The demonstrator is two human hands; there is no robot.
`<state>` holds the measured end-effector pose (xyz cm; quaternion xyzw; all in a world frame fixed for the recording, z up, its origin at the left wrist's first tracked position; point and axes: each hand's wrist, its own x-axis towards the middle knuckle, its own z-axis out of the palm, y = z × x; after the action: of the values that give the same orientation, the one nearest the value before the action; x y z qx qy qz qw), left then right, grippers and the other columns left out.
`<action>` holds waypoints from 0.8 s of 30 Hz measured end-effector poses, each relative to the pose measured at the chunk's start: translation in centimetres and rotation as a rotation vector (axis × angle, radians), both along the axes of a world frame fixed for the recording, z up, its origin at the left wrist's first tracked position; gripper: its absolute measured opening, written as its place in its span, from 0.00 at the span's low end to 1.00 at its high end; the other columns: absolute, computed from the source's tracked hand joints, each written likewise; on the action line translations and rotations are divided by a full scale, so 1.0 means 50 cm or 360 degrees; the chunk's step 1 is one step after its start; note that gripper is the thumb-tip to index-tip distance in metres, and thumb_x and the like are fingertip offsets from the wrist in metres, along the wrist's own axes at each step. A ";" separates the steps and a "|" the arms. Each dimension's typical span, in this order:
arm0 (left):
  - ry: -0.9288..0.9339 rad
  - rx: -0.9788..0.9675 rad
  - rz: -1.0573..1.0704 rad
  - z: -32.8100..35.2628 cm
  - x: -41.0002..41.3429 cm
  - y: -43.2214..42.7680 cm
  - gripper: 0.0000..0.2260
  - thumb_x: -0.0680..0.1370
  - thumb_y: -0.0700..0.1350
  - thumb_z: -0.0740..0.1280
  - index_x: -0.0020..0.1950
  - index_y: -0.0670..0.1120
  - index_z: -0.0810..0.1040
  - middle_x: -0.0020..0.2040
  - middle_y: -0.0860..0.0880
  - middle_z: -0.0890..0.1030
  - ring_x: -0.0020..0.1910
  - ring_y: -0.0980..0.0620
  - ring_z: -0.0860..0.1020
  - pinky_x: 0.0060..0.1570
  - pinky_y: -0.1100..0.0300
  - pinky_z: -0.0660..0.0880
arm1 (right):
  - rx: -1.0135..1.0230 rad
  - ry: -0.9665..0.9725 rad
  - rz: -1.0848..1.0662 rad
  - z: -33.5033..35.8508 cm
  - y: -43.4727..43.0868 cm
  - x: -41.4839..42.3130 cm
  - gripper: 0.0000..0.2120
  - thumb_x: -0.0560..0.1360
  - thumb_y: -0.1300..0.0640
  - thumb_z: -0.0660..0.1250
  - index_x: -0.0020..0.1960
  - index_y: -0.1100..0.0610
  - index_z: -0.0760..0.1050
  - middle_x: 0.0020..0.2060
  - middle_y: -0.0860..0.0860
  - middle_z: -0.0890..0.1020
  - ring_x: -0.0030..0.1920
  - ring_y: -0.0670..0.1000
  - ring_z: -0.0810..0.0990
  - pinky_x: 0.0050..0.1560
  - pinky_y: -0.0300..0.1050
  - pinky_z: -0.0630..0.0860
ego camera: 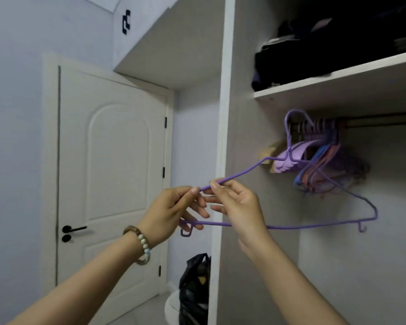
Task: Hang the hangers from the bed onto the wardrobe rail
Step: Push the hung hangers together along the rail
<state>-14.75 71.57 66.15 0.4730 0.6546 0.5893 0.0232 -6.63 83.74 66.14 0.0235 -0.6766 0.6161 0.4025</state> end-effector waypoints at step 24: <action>0.0086 0.0363 -0.0064 0.086 0.133 0.739 0.17 0.81 0.49 0.53 0.45 0.42 0.78 0.40 0.45 0.83 0.43 0.45 0.82 0.48 0.46 0.79 | -0.0348 0.0248 -0.0483 0.148 0.621 0.109 0.29 0.76 0.68 0.63 0.74 0.58 0.58 0.57 0.63 0.75 0.22 0.39 0.77 0.21 0.32 0.72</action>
<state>-8.09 108.52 70.47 0.5014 0.5740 0.6464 -0.0367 -1.17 114.79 73.53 -0.0750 -0.5683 0.6145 0.5421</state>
